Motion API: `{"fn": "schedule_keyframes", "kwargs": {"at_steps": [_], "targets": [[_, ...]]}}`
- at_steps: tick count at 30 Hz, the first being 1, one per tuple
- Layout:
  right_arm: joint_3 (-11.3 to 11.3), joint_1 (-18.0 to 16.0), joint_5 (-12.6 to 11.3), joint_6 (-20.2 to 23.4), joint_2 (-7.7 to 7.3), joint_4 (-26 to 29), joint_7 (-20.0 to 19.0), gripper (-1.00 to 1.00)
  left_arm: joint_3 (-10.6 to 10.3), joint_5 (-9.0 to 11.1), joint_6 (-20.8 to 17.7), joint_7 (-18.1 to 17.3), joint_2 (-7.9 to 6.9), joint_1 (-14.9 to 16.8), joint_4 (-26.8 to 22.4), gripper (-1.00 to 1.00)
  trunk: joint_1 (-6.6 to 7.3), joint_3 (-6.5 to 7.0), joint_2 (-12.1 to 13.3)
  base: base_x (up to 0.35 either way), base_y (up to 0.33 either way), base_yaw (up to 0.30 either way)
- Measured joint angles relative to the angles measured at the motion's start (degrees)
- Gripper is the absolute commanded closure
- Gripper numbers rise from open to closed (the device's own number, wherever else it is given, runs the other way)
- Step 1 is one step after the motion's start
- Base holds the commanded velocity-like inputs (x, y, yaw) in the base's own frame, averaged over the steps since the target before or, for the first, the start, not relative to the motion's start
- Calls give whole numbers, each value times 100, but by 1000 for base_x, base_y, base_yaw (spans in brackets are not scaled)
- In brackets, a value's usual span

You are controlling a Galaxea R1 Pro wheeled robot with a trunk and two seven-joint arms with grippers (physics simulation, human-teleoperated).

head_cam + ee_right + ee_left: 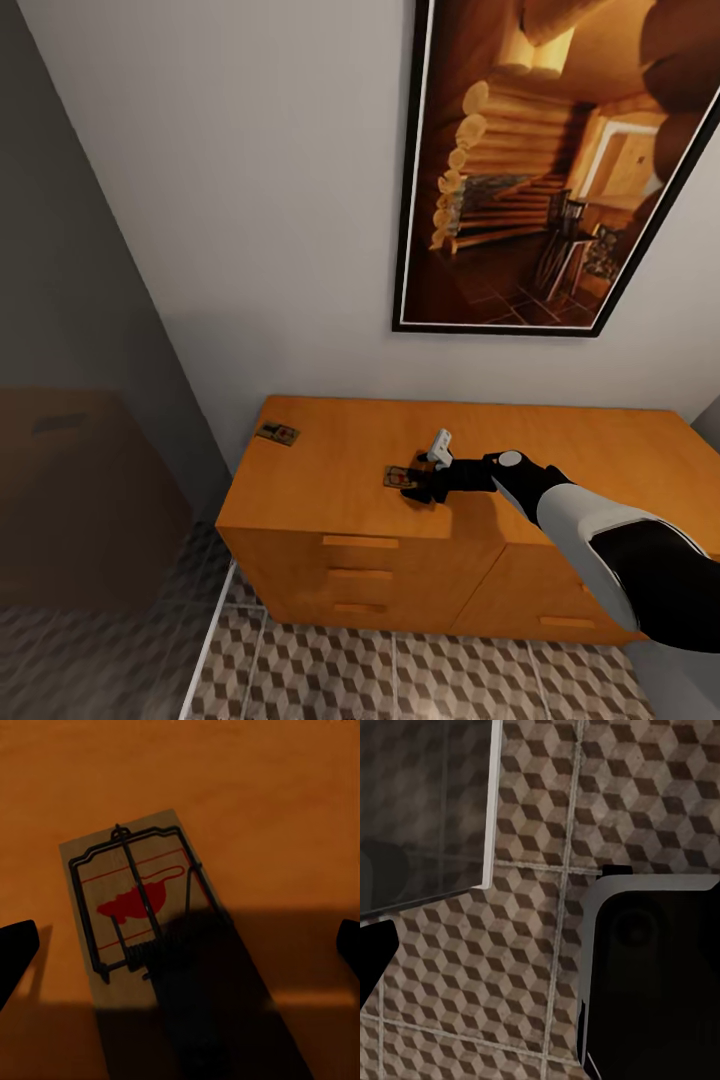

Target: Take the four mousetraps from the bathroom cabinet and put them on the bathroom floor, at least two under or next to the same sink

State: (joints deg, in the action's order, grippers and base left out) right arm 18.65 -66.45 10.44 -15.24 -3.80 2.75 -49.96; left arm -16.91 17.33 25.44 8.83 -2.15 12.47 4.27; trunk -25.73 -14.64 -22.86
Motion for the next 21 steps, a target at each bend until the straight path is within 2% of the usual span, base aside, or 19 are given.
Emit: {"fn": "schedule_keyframes", "kwargs": {"at_steps": [21], "targets": [[67,1,4,-12,-4,248,2,-100,0,0,0,0,0,0,0,-100,0,-110,0,0,0,0]]}}
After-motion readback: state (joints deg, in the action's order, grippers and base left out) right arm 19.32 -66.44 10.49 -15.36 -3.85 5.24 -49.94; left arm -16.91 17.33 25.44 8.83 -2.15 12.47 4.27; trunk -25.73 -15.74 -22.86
